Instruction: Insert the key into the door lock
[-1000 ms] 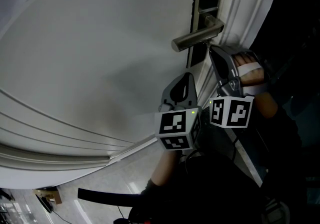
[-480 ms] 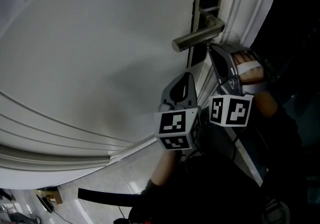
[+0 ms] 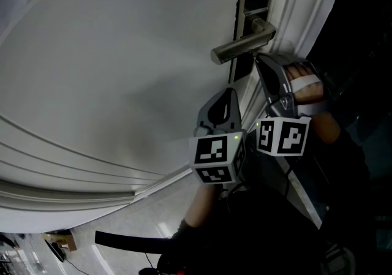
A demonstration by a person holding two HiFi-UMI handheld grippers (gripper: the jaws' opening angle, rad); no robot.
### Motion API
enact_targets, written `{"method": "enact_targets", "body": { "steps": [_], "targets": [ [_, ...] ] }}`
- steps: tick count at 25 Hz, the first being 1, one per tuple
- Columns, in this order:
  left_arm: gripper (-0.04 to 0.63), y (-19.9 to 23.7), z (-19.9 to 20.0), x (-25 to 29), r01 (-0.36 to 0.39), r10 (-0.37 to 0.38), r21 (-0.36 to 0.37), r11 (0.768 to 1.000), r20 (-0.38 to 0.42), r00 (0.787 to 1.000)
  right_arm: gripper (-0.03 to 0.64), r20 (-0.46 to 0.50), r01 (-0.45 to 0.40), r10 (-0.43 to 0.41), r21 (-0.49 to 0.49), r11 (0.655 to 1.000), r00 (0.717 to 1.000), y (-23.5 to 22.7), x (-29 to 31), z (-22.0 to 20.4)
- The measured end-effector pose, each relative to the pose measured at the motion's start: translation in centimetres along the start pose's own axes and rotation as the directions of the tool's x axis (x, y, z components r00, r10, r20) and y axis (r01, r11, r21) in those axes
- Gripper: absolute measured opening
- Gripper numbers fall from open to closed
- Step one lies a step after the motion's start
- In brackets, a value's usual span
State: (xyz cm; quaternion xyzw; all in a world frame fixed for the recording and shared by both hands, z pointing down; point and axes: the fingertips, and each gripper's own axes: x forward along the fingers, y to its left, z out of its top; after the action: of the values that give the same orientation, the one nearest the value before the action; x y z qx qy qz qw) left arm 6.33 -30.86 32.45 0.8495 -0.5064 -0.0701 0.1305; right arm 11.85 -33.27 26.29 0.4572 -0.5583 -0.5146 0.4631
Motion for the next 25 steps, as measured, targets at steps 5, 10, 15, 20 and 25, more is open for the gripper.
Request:
{"method": "enact_targets", "body": {
  "steps": [5, 10, 15, 20, 25],
  "targets": [
    [0.000, 0.28, -0.45, 0.17, 0.006, -0.006, 0.025, 1.000, 0.015, 1.000, 0.012, -0.005, -0.003, 0.003, 0.000, 1.000, 1.000, 0.00, 0.20, 0.00],
    [0.000, 0.43, -0.35, 0.19, 0.003, -0.003, 0.015, 1.000, 0.009, 1.000, 0.012, -0.001, -0.001, 0.001, -0.003, 1.000, 1.000, -0.07, 0.25, 0.05],
    [0.000, 0.13, -0.20, 0.23, 0.006, -0.006, -0.003, 1.000, 0.002, 1.000, 0.012, 0.000, -0.002, 0.002, -0.002, 1.000, 1.000, 0.01, 0.25, 0.06],
    [0.000, 0.15, -0.13, 0.23, 0.003, -0.003, -0.003, 1.000, 0.000, 1.000, 0.012, 0.002, -0.001, 0.001, -0.003, 1.000, 1.000, -0.02, 0.25, 0.08],
    [0.000, 0.16, -0.42, 0.20, 0.002, -0.002, 0.000, 1.000, -0.002, 1.000, 0.012, 0.002, -0.002, 0.002, -0.004, 1.000, 1.000, -0.01, 0.25, 0.06]
  ]
}}
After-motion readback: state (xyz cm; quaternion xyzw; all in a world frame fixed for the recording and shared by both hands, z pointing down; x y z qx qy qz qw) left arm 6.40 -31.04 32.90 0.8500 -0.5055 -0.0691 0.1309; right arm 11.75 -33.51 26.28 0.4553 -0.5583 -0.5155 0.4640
